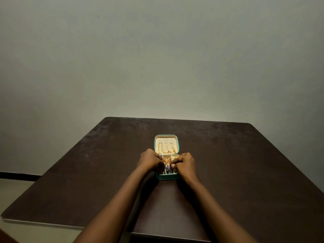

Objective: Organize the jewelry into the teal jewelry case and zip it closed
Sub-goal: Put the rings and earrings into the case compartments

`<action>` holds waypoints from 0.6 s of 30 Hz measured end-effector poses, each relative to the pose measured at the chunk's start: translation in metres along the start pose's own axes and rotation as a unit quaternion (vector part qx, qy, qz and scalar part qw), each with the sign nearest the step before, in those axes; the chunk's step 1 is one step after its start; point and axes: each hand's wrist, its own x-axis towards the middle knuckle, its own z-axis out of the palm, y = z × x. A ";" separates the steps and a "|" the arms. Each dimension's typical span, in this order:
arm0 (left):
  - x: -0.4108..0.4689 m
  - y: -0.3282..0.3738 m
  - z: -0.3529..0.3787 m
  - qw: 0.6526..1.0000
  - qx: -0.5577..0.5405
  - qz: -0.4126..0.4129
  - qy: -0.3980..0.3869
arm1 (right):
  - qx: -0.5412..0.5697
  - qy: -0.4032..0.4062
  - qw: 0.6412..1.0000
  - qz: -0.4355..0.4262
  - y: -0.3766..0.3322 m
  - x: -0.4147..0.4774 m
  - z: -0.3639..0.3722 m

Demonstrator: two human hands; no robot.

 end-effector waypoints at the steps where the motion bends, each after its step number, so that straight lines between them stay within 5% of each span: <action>1: 0.000 0.000 -0.001 1.000 0.003 0.003 0.000 | 0.002 0.002 1.000 0.002 0.000 0.000 -0.001; 9: -0.005 0.001 0.005 0.996 0.082 0.034 0.001 | -0.054 -0.031 0.998 -0.019 0.002 -0.006 0.000; 18: 0.000 -0.002 -0.003 0.992 0.091 0.090 0.000 | 0.075 0.061 0.994 0.045 0.008 0.008 -0.014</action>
